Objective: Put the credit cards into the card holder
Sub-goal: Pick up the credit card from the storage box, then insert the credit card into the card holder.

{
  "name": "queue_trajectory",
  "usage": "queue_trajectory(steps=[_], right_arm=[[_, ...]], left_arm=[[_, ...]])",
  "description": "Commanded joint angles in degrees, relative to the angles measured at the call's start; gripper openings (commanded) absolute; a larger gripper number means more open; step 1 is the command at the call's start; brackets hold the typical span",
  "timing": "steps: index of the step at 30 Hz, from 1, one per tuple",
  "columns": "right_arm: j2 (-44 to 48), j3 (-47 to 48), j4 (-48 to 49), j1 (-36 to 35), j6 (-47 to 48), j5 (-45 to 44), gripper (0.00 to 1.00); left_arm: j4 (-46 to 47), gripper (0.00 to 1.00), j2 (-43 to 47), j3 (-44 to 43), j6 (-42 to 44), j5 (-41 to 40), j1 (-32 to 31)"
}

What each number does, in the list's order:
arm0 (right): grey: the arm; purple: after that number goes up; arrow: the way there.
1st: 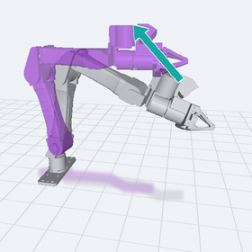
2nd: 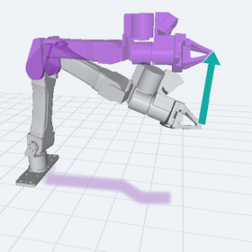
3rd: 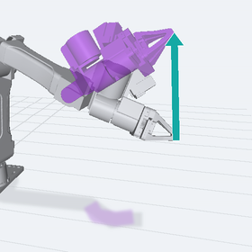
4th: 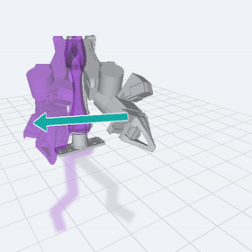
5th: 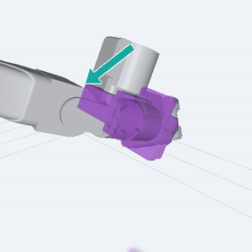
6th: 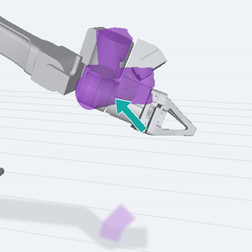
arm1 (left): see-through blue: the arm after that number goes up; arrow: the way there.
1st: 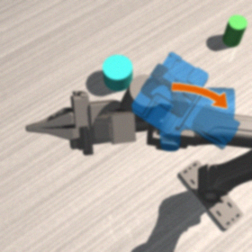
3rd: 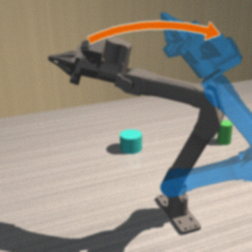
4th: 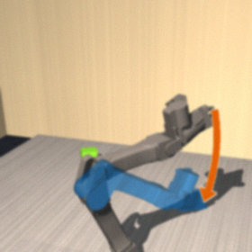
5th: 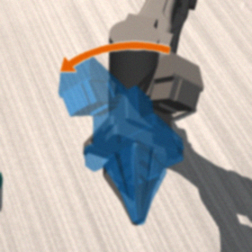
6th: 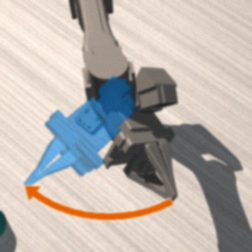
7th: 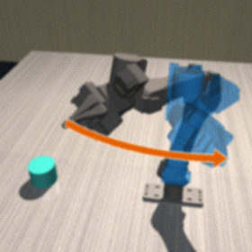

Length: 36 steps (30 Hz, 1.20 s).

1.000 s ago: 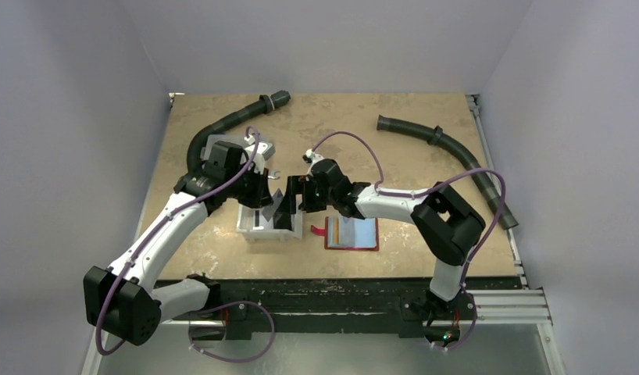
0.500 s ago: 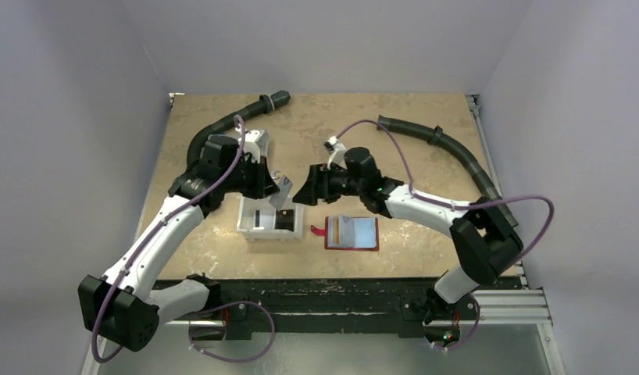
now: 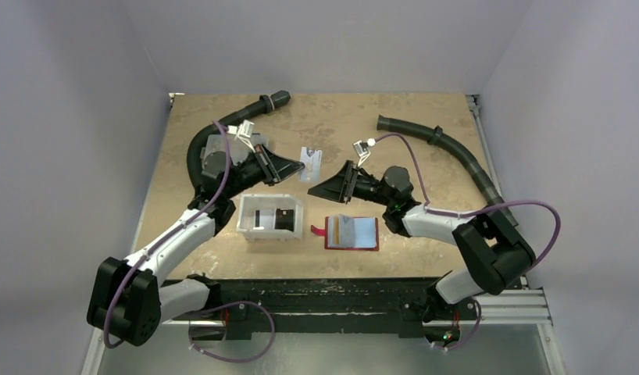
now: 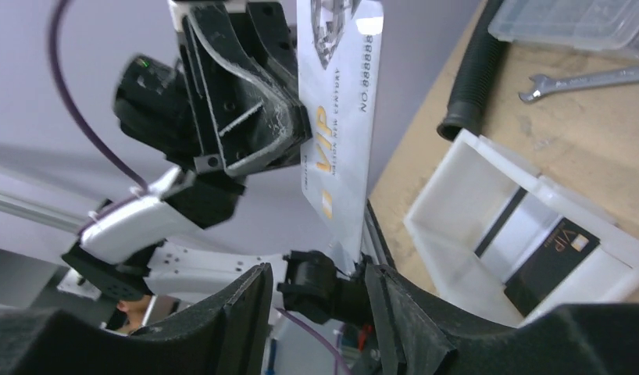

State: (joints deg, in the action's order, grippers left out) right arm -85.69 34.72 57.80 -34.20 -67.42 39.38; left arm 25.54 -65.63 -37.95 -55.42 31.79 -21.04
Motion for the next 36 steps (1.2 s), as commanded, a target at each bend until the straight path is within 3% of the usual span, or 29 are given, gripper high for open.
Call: queue_trajectory(steps=[1, 11, 17, 20, 21, 22, 23, 25, 27, 30, 36], right_arm=[[1.8, -2.0, 10.6, 1.0, -6.5, -4.8, 0.54], [1.4, -3.1, 14.9, 3.3, -10.1, -7.4, 0.49], [3.6, -5.1, 15.8, 4.7, -10.1, -7.8, 0.34], [6.4, -6.6, 12.4, 6.4, -8.7, -7.3, 0.09], [8.0, -7.1, 8.8, 7.1, -7.3, -7.3, 0.0], [9.9, -7.3, 3.2, 7.8, -4.7, -7.5, 0.0], [12.4, -7.1, -5.3, 8.7, -0.9, -8.4, 0.0], [17.9, -5.3, -28.0, 9.9, 10.8, -14.3, 0.0], [21.6, -2.4, -48.7, 9.9, 24.6, -24.3, 0.0], [23.0, -1.7, -65.8, 10.3, 31.0, -32.6, 0.0], [25.4, -5.4, -75.0, 11.3, 29.0, -30.4, 0.0]], left_arm=[[18.4, 0.0, -0.5, 2.3, -9.7, 0.8, -0.3], [25.3, 0.0, -2.1, 6.7, -13.4, -1.6, -4.2], [26.6, 0.0, -4.0, 7.3, -13.2, -3.1, -7.0], [26.7, 0.0, -4.3, 7.8, -13.0, -3.5, -7.2], [25.7, 0.0, -4.6, 7.5, -12.4, -3.3, -7.4], [23.0, 0.03, -4.9, 6.6, -11.1, -3.2, -7.4], [18.1, 0.15, -5.2, 5.3, -8.7, -3.1, -7.6], [6.7, 0.34, -5.5, 1.6, -2.5, -4.9, -8.7], [-1.5, 0.41, -6.7, -1.5, 3.6, -6.4, -10.3], [-5.8, 0.41, -11.5, -5.4, 6.6, -6.0, -13.9], [-10.2, 0.27, -24.7, -12.9, 11.1, -5.9, -23.4]])
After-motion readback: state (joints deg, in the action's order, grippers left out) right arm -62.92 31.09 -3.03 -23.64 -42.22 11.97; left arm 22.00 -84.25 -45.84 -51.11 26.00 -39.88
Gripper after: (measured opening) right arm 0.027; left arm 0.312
